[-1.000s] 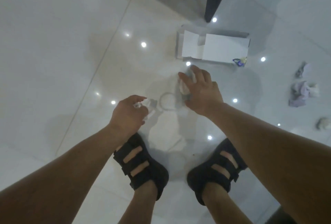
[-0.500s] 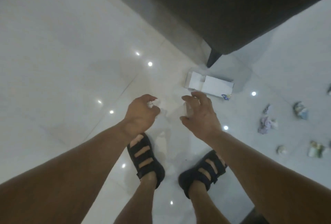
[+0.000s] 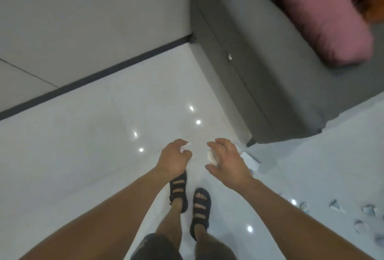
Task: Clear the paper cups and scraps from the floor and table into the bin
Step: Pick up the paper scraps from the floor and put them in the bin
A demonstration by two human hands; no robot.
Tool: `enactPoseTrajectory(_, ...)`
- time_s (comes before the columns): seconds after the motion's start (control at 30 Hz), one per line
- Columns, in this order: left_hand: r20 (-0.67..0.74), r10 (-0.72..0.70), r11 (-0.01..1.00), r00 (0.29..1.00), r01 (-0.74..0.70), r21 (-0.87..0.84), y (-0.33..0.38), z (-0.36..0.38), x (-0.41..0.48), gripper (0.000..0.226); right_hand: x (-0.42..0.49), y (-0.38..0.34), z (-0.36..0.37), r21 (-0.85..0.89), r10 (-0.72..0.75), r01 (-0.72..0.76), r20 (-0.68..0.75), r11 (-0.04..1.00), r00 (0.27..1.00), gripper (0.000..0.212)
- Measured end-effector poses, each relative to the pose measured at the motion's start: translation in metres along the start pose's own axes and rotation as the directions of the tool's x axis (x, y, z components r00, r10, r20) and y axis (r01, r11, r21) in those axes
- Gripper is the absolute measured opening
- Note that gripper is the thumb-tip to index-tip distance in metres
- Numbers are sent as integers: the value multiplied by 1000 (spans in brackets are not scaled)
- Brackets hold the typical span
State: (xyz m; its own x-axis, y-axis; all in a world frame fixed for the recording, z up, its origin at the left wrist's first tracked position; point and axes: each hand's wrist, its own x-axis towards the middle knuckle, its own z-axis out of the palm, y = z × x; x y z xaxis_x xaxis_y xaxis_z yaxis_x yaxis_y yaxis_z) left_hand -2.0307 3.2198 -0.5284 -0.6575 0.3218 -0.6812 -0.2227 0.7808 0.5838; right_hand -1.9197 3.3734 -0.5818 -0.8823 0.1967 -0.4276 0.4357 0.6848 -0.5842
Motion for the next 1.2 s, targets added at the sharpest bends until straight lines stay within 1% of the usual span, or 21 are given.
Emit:
enactPoseTrajectory(0.1, -93, -83, 993, 992, 74, -97, -15, -41, -63, 32, -26, -57, -21, -28, -56, 58, 48, 998, 997, 64)
enactPoseTrajectory(0.23, -208, -155, 961, 966, 98, -260, -43, -93, -139, 29, -52, -131, -32, 3, -138, 138, 70, 990, 988, 65)
enactPoseTrajectory(0.33, -343, -220, 934, 913, 95, -346, -71, -129, -190, 27, -65, -183, -24, -27, -248, 254, 139, 967, 959, 65)
enactPoseTrajectory(0.43, -440, -295, 901, 848, 94, -424, -103, -158, -233, 30, -72, -234, -5, -69, -333, 357, 231, 931, 914, 65)
enactPoseTrajectory(0.57, -509, -397, 830, 764, 62, -554, -174, -192, -302, 33, -90, -329, 45, -138, -454, 527, 357, 839, 816, 66)
enactPoseTrajectory(0.7, -546, -486, 755, 683, 14, -655, -262, -221, -378, 34, -127, -436, 109, -156, -560, 672, 437, 724, 704, 68)
enactPoseTrajectory(0.8, -560, -544, 702, 625, -26, -712, -329, -242, -433, 37, -164, -511, 160, -142, -622, 762, 495, 631, 607, 67)
enactPoseTrajectory(0.87, -575, -581, 680, 576, -45, -732, -368, -254, -469, 39, -190, -552, 193, -124, -663, 822, 531, 555, 528, 68)
enactPoseTrajectory(1.03, -615, -658, 648, 435, -89, -756, -441, -289, -546, 40, -240, -638, 260, -104, -704, 917, 610, 384, 364, 67)
enactPoseTrajectory(1.2, -655, -683, 646, 324, -151, -748, -493, -325, -587, 40, -265, -710, 321, -79, -730, 963, 638, 256, 247, 67)
